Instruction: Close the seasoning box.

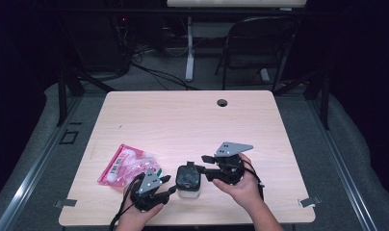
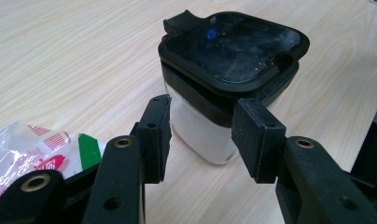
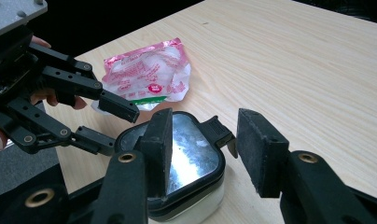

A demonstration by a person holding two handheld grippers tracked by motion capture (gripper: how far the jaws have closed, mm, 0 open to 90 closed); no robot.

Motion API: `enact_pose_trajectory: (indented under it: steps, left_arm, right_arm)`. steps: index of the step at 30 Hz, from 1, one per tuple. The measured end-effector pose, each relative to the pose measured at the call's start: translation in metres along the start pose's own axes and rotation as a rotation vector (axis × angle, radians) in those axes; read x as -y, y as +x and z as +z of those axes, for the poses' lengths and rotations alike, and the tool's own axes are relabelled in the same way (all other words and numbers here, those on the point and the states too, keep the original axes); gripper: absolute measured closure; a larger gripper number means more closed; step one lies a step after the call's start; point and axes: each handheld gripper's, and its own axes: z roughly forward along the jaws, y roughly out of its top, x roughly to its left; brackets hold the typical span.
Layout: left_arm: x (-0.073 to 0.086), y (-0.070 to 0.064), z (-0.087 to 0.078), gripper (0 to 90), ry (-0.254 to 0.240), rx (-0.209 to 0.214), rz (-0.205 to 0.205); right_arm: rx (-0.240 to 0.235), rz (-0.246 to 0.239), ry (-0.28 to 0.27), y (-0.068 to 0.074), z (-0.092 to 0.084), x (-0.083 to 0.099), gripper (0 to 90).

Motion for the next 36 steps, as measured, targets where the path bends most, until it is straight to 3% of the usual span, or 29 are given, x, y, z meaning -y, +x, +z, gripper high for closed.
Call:
enact_pose_trajectory:
  steps: [7,22,36]
  left_arm:
    - [0.008,0.000,-0.002,55.8,0.016,-0.008,0.004]
    - [0.022,0.012,-0.009,47.6,-0.013,-0.024,-0.063]
    - [0.024,0.018,-0.012,50.3,-0.021,-0.034,-0.078]
  right_arm:
    - [0.002,0.005,-0.004,0.000,0.000,0.000,56.5]
    - [0.005,0.002,0.011,0.000,0.004,0.002,54.5]
    - [0.031,-0.016,0.025,-0.001,0.003,0.003,55.7]
